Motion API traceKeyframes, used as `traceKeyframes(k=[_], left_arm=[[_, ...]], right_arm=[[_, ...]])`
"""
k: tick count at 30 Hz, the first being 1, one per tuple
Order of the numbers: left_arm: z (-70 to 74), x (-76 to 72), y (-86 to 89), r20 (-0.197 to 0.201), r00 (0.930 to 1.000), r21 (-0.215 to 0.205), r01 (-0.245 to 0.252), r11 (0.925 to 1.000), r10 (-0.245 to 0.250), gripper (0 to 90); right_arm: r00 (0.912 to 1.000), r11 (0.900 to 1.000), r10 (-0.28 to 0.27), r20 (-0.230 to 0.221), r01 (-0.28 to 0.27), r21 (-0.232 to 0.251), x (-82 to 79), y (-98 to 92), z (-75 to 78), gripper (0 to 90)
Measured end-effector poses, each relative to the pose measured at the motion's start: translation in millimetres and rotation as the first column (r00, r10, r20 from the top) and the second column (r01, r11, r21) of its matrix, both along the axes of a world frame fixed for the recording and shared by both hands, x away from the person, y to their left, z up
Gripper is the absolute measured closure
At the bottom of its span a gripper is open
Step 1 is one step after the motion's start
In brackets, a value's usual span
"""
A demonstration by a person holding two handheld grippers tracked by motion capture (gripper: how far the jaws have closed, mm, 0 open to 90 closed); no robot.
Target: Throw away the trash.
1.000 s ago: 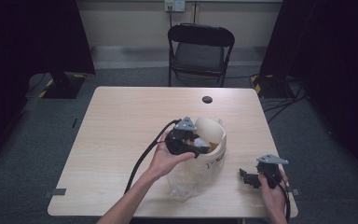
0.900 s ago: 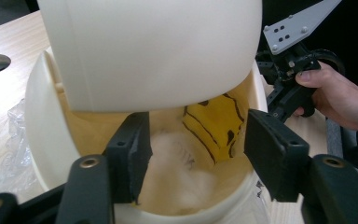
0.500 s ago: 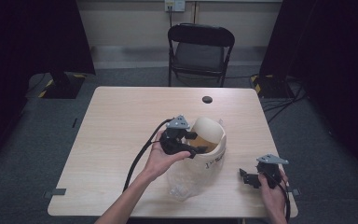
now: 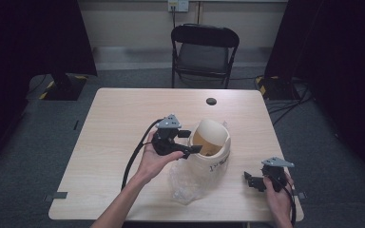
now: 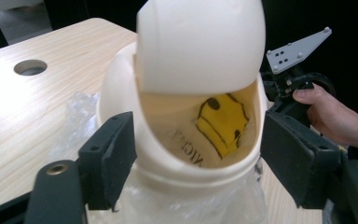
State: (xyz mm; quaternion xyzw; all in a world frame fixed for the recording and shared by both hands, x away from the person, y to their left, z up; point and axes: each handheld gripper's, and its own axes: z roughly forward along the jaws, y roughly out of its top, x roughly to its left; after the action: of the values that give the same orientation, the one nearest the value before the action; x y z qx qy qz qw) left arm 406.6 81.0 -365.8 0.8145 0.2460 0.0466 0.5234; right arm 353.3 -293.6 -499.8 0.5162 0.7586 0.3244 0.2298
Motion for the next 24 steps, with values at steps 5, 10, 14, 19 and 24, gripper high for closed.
traceKeyframes(k=[5, 10, 14, 19, 24], left_arm=[[-0.9, -0.8, 15.3, 0.01, 0.999, 0.001, -0.044, 0.999, 0.044, 20.4], [-2.6, -3.2, 33.9, 0.017, 0.9966, 0.011, -0.081, 0.9967, 0.081, 17.5], [-5.3, -4.2, 43.9, 0.019, 0.9943, 0.02, -0.106, 0.9942, 0.105, 16.8], [-10.7, -4.3, 59.4, 0.002, 0.9913, 0.038, -0.131, 0.9906, 0.131, 16.3], [-15.7, -5.1, 74.2, -0.008, 0.9867, 0.044, -0.162, 0.9858, 0.162, 16.3]], right_arm=[[1.0, 1.0, 0.0, 0.0, 0.0, 0.0, 0.0, 0.0, 0.0, 9.5], [1.0, 1.0, 0.0, 0.0, 0.0, 0.0, 0.0, 0.0, 0.0, 9.5], [1.0, 1.0, 0.001, 0.001, -0.001, 0.0, 0.1, 0.0, 0.0, 9.5], [1.0, 1.0, 0.001, 0.001, -0.001, 0.0, 0.1, 0.0, 0.0, 9.5], [1.0, 1.0, 0.001, 0.001, -0.001, 0.0, 0.1, -0.1, 0.0, 9.5]])
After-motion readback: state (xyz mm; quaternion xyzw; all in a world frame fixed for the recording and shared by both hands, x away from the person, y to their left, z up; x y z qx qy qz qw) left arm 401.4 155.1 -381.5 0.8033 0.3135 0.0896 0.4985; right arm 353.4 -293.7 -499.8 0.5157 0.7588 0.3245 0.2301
